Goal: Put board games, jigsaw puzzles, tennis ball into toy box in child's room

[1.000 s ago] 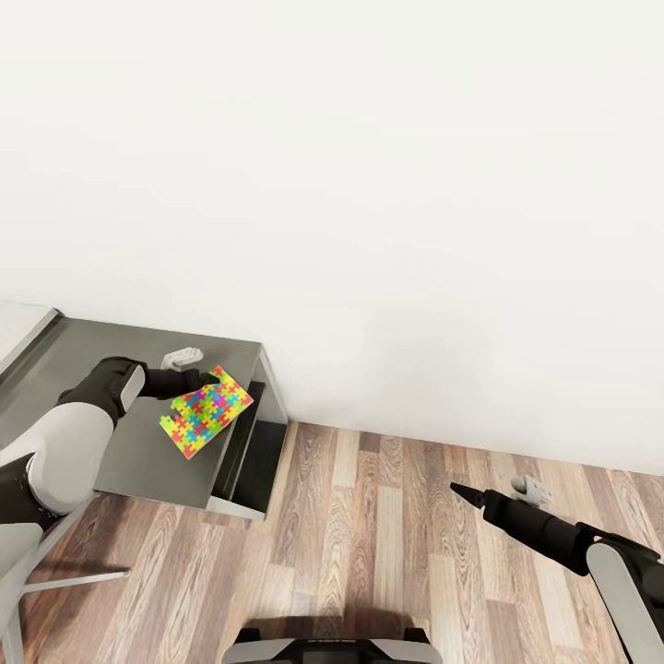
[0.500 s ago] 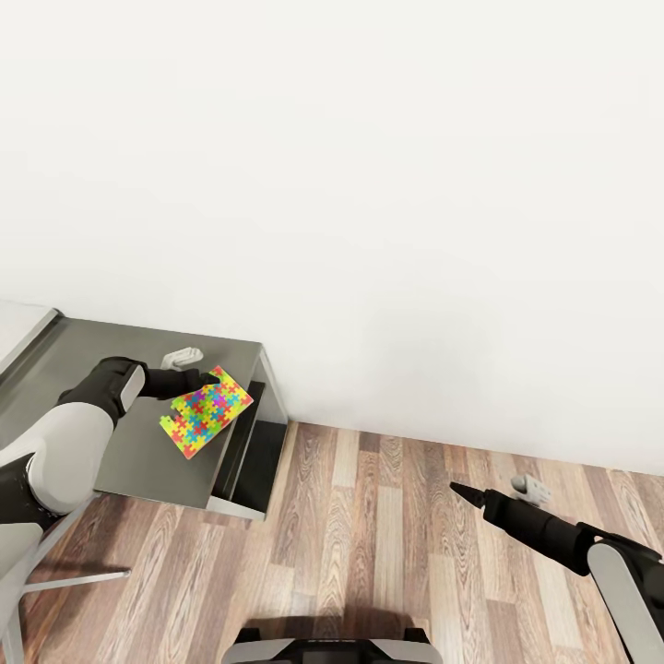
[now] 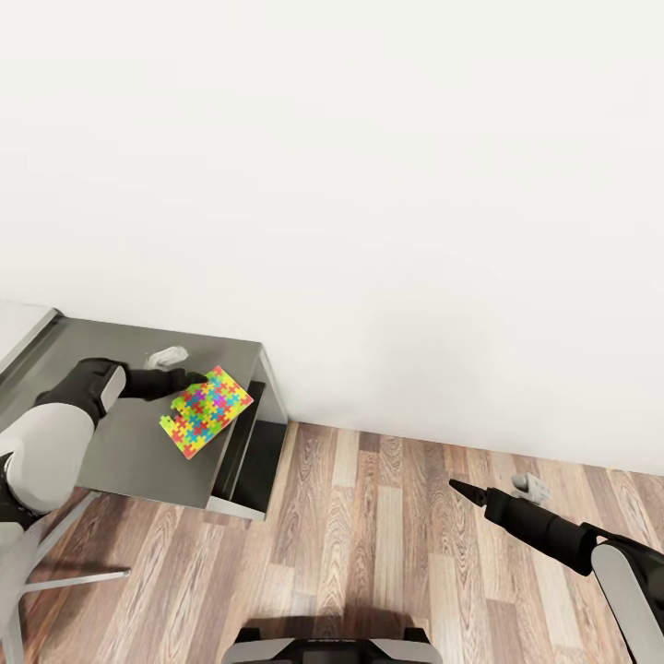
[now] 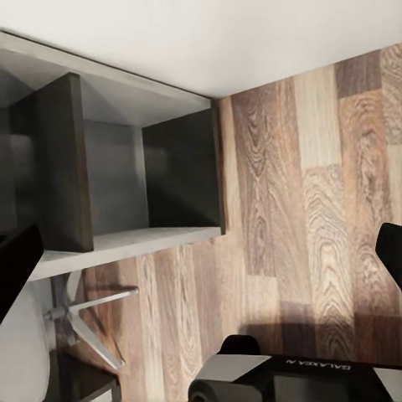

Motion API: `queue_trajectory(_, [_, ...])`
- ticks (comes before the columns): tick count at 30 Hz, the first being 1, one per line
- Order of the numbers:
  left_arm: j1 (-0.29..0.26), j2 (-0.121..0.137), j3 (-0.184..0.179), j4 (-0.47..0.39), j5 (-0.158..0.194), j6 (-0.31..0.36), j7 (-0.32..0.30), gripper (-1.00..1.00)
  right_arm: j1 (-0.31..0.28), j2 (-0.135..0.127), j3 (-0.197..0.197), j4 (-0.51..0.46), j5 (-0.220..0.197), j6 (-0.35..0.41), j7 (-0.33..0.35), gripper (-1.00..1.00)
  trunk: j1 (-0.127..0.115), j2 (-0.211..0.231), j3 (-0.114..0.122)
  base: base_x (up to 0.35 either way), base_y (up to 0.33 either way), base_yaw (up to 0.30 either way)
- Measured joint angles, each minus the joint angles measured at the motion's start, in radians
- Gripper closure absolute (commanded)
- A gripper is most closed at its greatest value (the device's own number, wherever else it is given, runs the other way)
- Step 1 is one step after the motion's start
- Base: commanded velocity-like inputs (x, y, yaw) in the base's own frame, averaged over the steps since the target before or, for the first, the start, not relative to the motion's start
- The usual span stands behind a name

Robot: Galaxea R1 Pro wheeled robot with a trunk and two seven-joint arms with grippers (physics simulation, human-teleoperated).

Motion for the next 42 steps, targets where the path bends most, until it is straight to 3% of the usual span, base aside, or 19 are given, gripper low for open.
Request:
queue_trajectory(5, [-0.002, 0.041, 0.000, -0.042, 0.000, 0.041, -0.117, -1.00, 0.000, 0.001, 0.000, 0.001, 0.000, 0.000, 0.000, -1.00, 0.000, 0.000, -0.004, 0.000, 0.000, 0.000])
queue_trajectory(10, [-0.002, 0.064, 0.000, -0.088, 0.001, 0.077, -0.179, -1.00, 0.000, 0.003, 0.004, 0.002, 0.001, 0.000, -0.001, -1.00, 0.000, 0.000, -0.012, 0.000, 0.000, 0.000])
queue_trajectory(15, [-0.002, 0.105, 0.002, -0.121, 0.003, 0.123, -0.284, -1.00, -0.001, 0.008, 0.006, 0.003, 0.001, 0.000, 0.000, -1.00, 0.000, 0.000, -0.020, 0.000, 0.000, 0.000])
queue_trajectory(21, [-0.001, 0.147, 0.000, -0.131, 0.001, 0.153, -0.505, -1.00, -0.002, 0.012, 0.006, 0.008, -0.002, -0.002, 0.000, -1.00, 0.000, 0.000, -0.030, 0.000, 0.000, 0.000])
queue_trajectory(22, [0.000, 0.156, 0.000, -0.133, 0.000, 0.156, -0.571, -1.00, -0.003, 0.013, 0.007, 0.013, -0.004, -0.005, 0.000, -1.00, 0.000, 0.000, -0.031, 0.000, 0.000, 0.000])
queue_trajectory(27, [0.006, 0.174, -0.003, -0.134, -0.001, 0.157, -0.730, -1.00, -0.004, 0.015, 0.009, 0.023, -0.012, -0.021, 0.002, -1.00, 0.000, 0.000, -0.039, 0.000, 0.000, 0.000])
queue_trajectory(28, [0.010, 0.178, -0.004, -0.134, -0.002, 0.157, -0.794, -1.00, -0.004, 0.016, 0.010, 0.023, -0.014, -0.022, 0.003, -1.00, 0.000, 0.000, -0.041, 0.000, 0.000, 0.000])
queue_trajectory(30, [0.024, 0.178, -0.006, -0.135, -0.005, 0.157, -0.895, -1.00, -0.004, 0.017, 0.011, 0.025, -0.020, -0.026, 0.011, -1.00, 0.000, 0.000, -0.044, 0.000, 0.000, 0.000])
queue_trajectory(34, [0.059, 0.171, -0.012, -0.137, -0.005, 0.152, -0.995, -1.00, -0.005, 0.024, 0.012, 0.027, -0.031, -0.030, 0.054, -1.00, 0.000, 0.000, -0.051, 0.000, 0.000, 0.000])
queue_trajectory(36, [0.073, 0.162, -0.015, -0.138, -0.005, 0.151, -0.996, -1.00, -0.005, 0.030, 0.014, 0.032, -0.034, -0.031, 0.081, -1.00, 0.000, 0.000, -0.054, 0.000, 0.000, 0.000])
queue_trajectory(42, [0.106, 0.099, -0.022, -0.138, -0.004, 0.114, -0.996, -1.00, -0.044, 0.067, 0.023, 0.063, -0.036, -0.055, 0.181, -1.00, 0.000, 0.000, -0.064, 0.000, 0.007, 0.000])
